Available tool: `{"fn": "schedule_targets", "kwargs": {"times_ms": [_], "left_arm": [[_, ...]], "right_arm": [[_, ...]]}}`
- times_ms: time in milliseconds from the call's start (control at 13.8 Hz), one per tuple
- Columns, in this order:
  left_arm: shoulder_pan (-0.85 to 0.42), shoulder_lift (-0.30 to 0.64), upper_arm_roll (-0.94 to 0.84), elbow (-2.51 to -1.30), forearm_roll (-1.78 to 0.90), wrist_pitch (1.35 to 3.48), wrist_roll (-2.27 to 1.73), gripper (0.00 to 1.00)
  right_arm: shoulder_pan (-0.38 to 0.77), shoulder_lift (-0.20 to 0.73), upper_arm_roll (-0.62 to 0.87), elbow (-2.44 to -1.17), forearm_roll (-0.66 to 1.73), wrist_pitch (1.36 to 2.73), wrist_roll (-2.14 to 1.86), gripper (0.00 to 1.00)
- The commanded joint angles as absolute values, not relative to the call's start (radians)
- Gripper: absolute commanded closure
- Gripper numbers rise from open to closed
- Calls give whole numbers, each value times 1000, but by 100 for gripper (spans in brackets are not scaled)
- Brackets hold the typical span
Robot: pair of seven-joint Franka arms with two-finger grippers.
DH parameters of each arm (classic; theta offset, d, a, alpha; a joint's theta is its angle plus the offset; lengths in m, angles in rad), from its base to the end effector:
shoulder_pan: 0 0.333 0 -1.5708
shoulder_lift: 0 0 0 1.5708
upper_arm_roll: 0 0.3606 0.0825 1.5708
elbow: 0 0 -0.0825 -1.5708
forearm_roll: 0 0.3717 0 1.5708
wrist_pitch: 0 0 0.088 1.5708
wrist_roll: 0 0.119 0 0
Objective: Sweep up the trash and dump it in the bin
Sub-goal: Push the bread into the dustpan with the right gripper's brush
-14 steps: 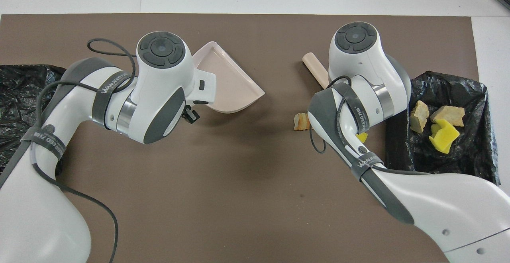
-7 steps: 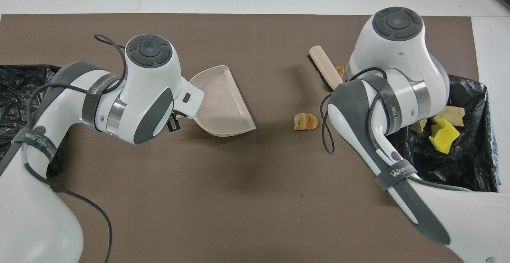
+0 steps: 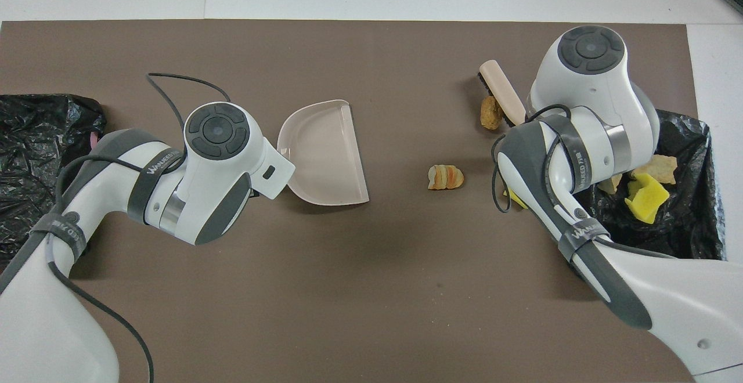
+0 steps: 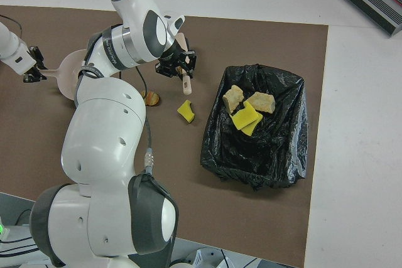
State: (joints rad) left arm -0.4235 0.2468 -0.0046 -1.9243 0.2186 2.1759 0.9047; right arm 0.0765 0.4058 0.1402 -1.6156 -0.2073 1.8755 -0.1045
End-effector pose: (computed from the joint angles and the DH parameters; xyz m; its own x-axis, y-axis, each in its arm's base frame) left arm 0.5599 -0.2439 0.4030 0.1200 -0.9823 -0.1437 -0.9889 -0.1055 -0.1050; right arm 0.6497 0.1123 0.4165 0.9168 0.3672 -0.1569 0.3863 -0.9151 0.1156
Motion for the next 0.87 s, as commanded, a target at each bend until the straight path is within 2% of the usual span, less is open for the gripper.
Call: {"fn": "schedule_targets", "kwargs": {"times_ms": [0,290,434,652,796], "left_arm": [[-431,172,-6,-2025,242,2224,916,100],[-448,149,-6,-2065,242,2229,884,100],[-448,127,-6,-2103,242,2238,861,100],[-448,127,-8,-2108,241,2247,859,100],[-448,127,-8,-2108,241,2253,836,100]], "right_arm": [[95,342,152,-1698,-83,1874,-107,100],[167,316,152,-1736,64,1871,-78,100],[193,318,152,-1706,86,1829,-43,100],[170,318,138,-1655,34,1822,-41,100],[157,324,140,-1626,-139,1831,-41,100]]}}
